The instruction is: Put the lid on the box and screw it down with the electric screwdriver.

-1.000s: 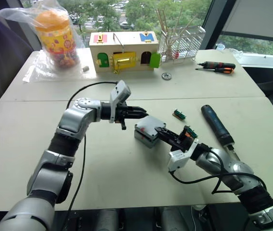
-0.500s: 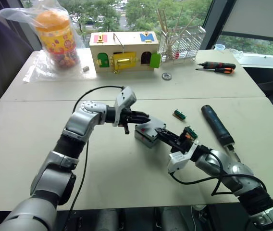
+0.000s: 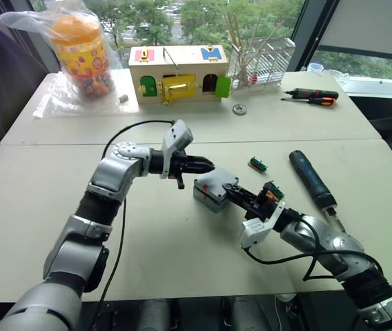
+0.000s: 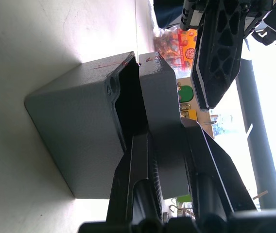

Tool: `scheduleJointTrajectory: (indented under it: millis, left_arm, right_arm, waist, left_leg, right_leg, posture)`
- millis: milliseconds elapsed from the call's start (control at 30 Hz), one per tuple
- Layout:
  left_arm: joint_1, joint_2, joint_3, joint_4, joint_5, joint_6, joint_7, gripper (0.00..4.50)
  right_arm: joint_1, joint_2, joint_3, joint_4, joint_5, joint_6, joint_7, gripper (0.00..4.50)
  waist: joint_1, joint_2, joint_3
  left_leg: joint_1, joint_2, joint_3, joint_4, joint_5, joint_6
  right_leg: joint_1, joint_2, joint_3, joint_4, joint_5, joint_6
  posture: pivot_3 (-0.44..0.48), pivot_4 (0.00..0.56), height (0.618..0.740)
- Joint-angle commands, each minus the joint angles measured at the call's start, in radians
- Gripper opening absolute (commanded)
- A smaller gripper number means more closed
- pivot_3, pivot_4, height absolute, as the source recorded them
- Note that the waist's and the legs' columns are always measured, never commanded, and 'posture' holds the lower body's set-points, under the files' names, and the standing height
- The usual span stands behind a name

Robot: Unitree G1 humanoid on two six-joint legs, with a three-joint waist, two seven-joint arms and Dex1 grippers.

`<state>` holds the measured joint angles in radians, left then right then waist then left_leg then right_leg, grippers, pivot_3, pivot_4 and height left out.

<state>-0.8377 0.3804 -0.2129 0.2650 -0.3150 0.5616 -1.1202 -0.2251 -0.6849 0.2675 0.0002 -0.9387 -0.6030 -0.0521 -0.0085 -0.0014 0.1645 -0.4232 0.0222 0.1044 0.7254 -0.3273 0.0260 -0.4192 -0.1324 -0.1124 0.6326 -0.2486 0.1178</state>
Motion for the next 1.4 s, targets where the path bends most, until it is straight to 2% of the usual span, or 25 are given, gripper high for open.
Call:
scheduleJointTrajectory:
  millis: [33, 200, 267, 300, 400, 533, 900, 1167, 1300, 1400]
  left_arm:
    - [0.004, 0.005, -0.012, -0.036, 0.008, -0.019, -0.015, 0.69]
    - [0.037, 0.034, -0.075, -0.044, 0.066, -0.062, -0.045, 0.69]
    - [0.049, 0.038, -0.093, -0.043, 0.085, -0.077, -0.048, 0.63]
    - [0.053, 0.04, -0.103, -0.04, 0.095, -0.083, -0.047, 0.63]
    - [0.064, 0.044, -0.121, -0.037, 0.119, -0.102, -0.051, 0.63]
    - [0.08, 0.048, -0.138, -0.031, 0.141, -0.116, -0.051, 0.63]
    - [0.079, 0.038, -0.143, 0.012, 0.166, -0.156, -0.037, 0.63]
    - [0.075, 0.033, -0.102, 0.008, 0.124, -0.134, -0.051, 0.63]
    - [0.055, 0.017, -0.002, -0.033, 0.008, -0.031, -0.048, 0.63]
    - [0.022, 0.006, 0.11, -0.07, -0.109, 0.098, -0.017, 0.63]
  right_arm:
    - [0.01, -0.015, 0.015, -0.013, -0.004, -0.004, 0.019, 0.13]
    - [0.018, -0.019, 0.026, -0.01, 0.002, -0.007, 0.043, 0.13]
    - [0.022, -0.016, 0.025, -0.006, 0.013, -0.003, 0.055, 1.19]
    - [0.023, -0.016, 0.024, -0.005, 0.016, -0.002, 0.058, 1.56]
    - [0.028, -0.019, 0.022, -0.01, 0.015, -0.001, 0.054, 2.98]
    - [0.047, -0.031, 0.005, -0.042, 0.028, 0.002, 0.06, 4.41]
    - [0.107, -0.06, -0.034, -0.141, 0.062, -0.008, 0.072, 4.46]
    - [0.204, -0.104, -0.146, -0.274, 0.175, 0.017, 0.138, 4.46]
    - [0.198, -0.058, -0.229, -0.334, 0.331, 0.11, 0.2, 4.46]
    - [0.125, 0.058, -0.274, -0.384, 0.528, 0.279, 0.247, 4.46]
  waist:
    - [0.0, 0.0, 0.0]
    - [0.0, 0.0, 0.0]
    - [0.001, 0.0, 0.0]
    - [0.001, 0.0, 0.0]
    - [-0.001, -0.001, -0.001]
    - [0.0, -0.001, -0.002]
    - [0.002, -0.001, -0.002]
    - [0.001, -0.001, -0.002]
    - [0.001, -0.001, -0.001]
    - [-0.001, -0.002, -0.001]
  left_leg:
    - [0.0, 0.0, 0.0, 0.0, 0.0, 0.0]
    - [0.001, 0.0, 0.0, 0.0, 0.0, 0.0]
    - [0.001, 0.0, 0.0, 0.0, 0.0, 0.0]
    - [0.001, 0.0, -0.001, 0.0, 0.0, 0.0]
    - [0.015, 0.0, 0.0, -0.003, 0.0, 0.0]
    - [0.023, 0.002, -0.001, -0.006, 0.0, 0.0]
    - [0.028, 0.002, -0.002, -0.008, 0.0, 0.0]
    - [0.028, 0.002, -0.002, -0.008, 0.0, 0.0]
    - [0.028, 0.002, -0.002, -0.008, 0.0, 0.0]
    - [0.027, 0.002, -0.003, -0.008, 0.0, 0.0]
  right_leg:
    - [0.0, 0.0, 0.0, 0.0, 0.0, 0.0]
    - [0.0, 0.0, 0.0, 0.0, 0.0, 0.0]
    - [0.001, 0.0, 0.0, 0.0, 0.0, 0.0]
    - [0.002, 0.0, 0.0, 0.0, 0.0, 0.0]
    - [0.015, 0.0, -0.001, -0.004, 0.0, 0.0]
    - [0.022, -0.001, 0.0, -0.003, -0.002, 0.001]
    - [0.025, -0.001, 0.001, -0.004, -0.003, 0.001]
    - [0.025, -0.001, 0.001, -0.003, -0.004, 0.001]
    - [0.025, -0.001, 0.001, -0.003, -0.004, 0.001]
    - [0.024, -0.001, 0.001, -0.003, -0.004, 0.001]
  posture:
    - [0.0, 0.15, 0.711]
    - [0.0, 0.15, 0.711]
    - [0.0, 0.15, 0.711]
    - [0.0, 0.15, 0.711]
    - [0.0, 0.15, 0.711]
    - [0.0, 0.15, 0.711]
    - [0.0, 0.15, 0.711]
    - [0.0, 0.15, 0.711]
    - [0.0, 0.15, 0.711]
    - [0.0, 0.15, 0.711]
